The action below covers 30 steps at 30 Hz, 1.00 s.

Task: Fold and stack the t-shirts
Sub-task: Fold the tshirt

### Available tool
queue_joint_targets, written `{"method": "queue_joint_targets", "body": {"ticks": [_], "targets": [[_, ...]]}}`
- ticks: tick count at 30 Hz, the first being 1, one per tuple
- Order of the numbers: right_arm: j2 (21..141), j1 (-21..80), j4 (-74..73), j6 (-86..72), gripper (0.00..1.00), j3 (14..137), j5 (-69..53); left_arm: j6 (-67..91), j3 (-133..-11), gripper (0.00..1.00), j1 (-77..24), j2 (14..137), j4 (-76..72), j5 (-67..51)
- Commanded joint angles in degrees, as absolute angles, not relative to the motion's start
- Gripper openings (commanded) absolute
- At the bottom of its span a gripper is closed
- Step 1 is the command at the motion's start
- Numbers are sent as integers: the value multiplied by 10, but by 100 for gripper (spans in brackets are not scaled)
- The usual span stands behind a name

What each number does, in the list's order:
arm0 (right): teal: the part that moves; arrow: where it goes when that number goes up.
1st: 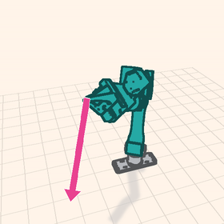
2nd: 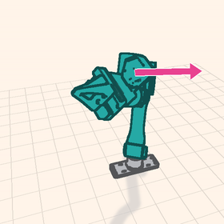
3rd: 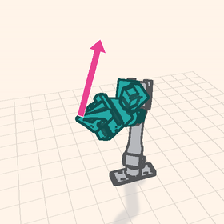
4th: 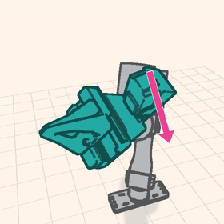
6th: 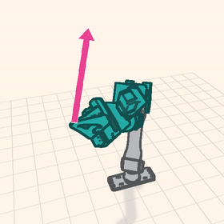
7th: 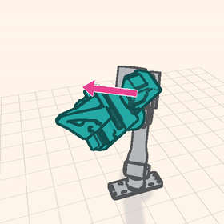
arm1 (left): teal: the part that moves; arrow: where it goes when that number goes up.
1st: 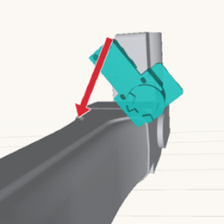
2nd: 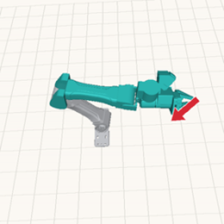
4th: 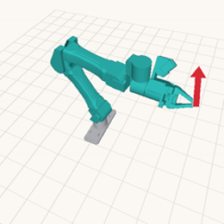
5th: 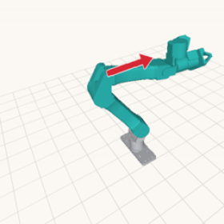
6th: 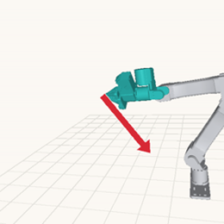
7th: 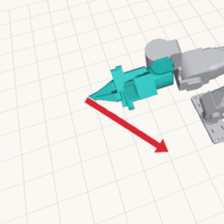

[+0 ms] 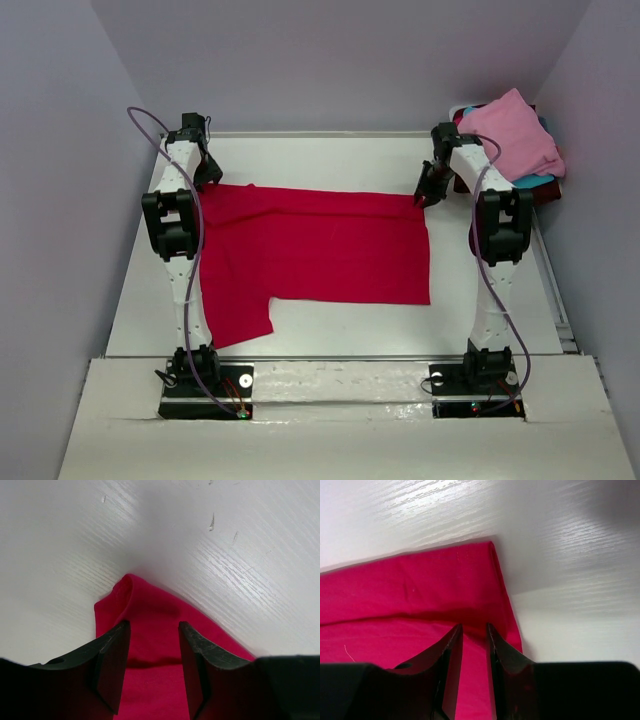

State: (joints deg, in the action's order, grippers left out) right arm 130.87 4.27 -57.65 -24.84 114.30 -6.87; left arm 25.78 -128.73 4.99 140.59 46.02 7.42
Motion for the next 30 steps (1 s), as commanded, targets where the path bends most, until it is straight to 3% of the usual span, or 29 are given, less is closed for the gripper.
{"method": "queue_joint_targets", "body": {"ticks": [1,14,30], "targets": [[1276,48,-594,-237,31,1159,-76,258,-1301,55,53,1368,464,73],[1262,48,-586,-229,30,1108,-91,258,-1306,55,53,1371,464,71],[1213,48,-576,-223,20,1042,-95,259,-1304,55,58,1367,466,70]]}}
